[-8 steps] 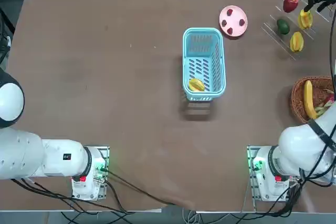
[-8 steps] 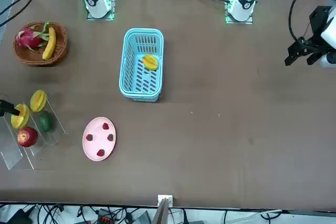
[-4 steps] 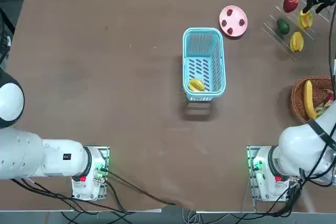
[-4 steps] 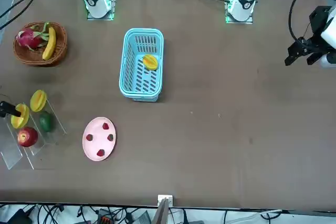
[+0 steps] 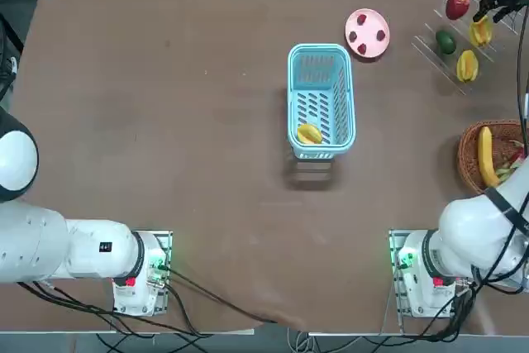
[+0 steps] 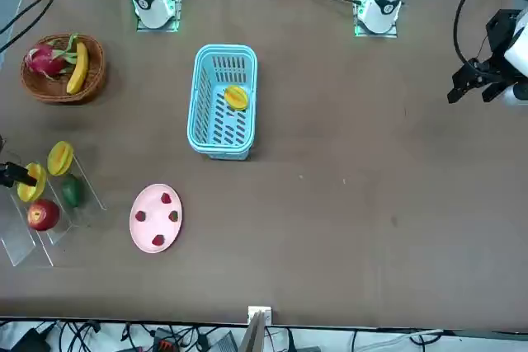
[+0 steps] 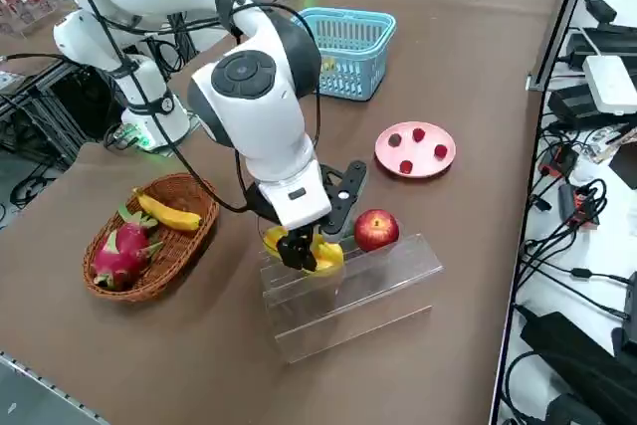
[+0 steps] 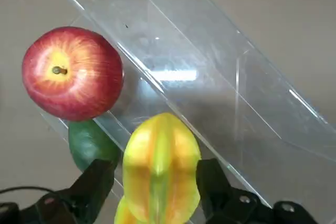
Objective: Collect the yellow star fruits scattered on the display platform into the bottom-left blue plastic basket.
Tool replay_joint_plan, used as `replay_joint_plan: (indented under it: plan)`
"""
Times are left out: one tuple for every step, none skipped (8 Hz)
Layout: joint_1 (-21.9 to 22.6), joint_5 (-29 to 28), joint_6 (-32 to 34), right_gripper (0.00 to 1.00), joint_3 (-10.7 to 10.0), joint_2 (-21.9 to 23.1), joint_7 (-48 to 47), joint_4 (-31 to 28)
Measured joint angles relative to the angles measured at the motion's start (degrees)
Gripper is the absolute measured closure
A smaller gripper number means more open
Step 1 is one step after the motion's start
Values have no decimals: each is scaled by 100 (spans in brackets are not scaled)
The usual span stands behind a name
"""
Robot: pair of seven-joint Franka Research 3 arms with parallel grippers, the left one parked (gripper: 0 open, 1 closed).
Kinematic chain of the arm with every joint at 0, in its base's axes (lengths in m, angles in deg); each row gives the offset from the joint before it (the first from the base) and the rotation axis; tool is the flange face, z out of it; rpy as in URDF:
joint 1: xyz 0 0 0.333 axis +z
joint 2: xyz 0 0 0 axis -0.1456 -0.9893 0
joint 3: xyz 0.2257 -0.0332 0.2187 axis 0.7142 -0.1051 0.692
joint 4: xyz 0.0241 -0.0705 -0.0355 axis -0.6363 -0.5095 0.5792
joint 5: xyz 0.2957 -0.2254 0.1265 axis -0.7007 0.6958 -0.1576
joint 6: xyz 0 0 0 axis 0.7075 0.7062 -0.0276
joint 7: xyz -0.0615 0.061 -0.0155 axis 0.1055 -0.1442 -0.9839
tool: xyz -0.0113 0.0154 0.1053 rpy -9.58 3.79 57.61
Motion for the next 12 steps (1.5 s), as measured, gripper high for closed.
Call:
replay_joint_plan:
  plan:
    - [0, -4, -9, 8, 7, -11, 0, -2]
    - [0, -6, -14, 9, 10, -21, -1, -4]
    - [0, -8, -15, 19, 14, -25, -1, -6]
    - [-1, -8, -18, 41, 15, -25, -2, -5]
    - [-3, -8, -27, 60, 14, -19, -2, 6]
    - [-4, -10, -27, 78, 20, -12, -2, 11]
    - [-3, -10, -25, 79, 27, -9, -2, 12]
    - [-2, -10, 17, 79, 32, -7, -2, 20]
    - [-1, -10, 159, 79, 37, 10, -2, 37]
    - [3, -12, 461, 79, 48, 71, -2, 65]
    - [22, -14, 912, 79, 82, 213, -88, 129]
    - [103, -14, 1482, 79, 119, 466, -316, 197]
